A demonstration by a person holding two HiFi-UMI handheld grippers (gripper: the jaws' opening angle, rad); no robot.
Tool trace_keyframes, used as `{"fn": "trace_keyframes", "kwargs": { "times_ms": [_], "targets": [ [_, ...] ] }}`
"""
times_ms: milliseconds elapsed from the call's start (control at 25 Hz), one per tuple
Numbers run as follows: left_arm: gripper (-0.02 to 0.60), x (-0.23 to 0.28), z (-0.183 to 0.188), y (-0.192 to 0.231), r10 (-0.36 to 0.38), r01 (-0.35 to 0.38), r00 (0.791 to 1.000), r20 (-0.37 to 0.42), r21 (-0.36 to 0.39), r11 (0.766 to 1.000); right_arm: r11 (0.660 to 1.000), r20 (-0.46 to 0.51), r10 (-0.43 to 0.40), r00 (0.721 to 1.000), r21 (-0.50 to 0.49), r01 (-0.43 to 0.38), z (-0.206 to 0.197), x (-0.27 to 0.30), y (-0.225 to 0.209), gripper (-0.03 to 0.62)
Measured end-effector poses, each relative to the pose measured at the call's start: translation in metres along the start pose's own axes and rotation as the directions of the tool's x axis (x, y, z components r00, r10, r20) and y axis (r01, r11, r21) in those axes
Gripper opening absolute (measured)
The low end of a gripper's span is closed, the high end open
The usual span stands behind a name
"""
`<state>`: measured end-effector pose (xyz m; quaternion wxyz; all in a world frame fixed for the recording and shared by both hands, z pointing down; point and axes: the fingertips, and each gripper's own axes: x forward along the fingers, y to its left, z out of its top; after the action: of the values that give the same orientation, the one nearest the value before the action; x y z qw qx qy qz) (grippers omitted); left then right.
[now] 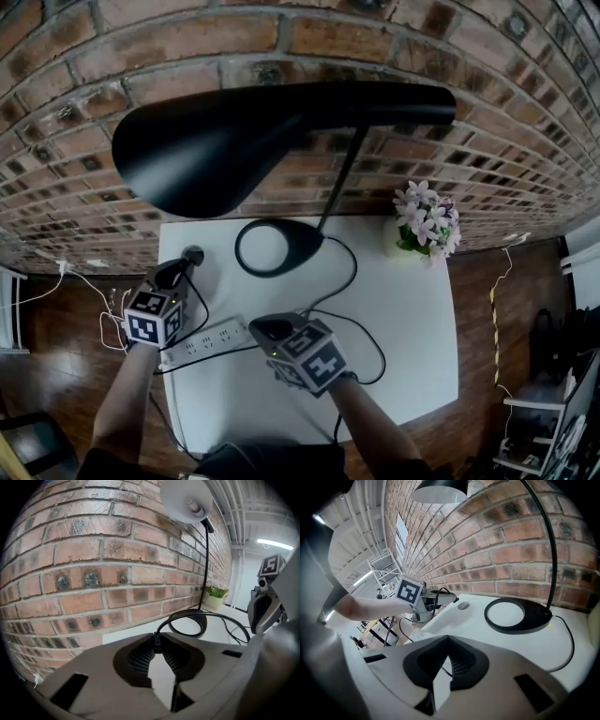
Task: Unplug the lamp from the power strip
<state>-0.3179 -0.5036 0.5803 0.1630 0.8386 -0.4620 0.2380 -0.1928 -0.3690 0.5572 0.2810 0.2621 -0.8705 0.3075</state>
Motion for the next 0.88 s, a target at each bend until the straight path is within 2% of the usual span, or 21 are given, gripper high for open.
{"fn": "trace_keyframes", "kwargs": {
  "times_ms": [200,480,640,880],
  "targets": [
    [0.063,0.016,-0.008,0.016,0.04,-0.041,0.999,-0.019,-0.041,0.998,1.0,-0.001,-0.002,1.0,0.032,0.002,-0.003,0.001,-0.01,0.003],
    [0.071,0.033,-0.021,0.027,0.062,-0.065,0.996,-0.069,-0.036,0.997,0.998,-0.019,-0.011,1.0,0.056,0.012,-0.009,0.003,-0.027,0.003],
    [0.086,0.038,-0.02,0.024,0.041,-0.042,0.996,-0.079,-0.014,0.999,0.998,-0.018,-0.007,1.0,0.057,0.008,-0.01,0.006,-0.027,0.003],
    [0.124,0.037,-0.036,0.026,0.006,-0.012,0.99,-0.139,-0.042,0.999,0.999,-0.034,-0.003,0.999,0.054,0.005,-0.012,0.004,-0.024,0.003]
  ]
}}
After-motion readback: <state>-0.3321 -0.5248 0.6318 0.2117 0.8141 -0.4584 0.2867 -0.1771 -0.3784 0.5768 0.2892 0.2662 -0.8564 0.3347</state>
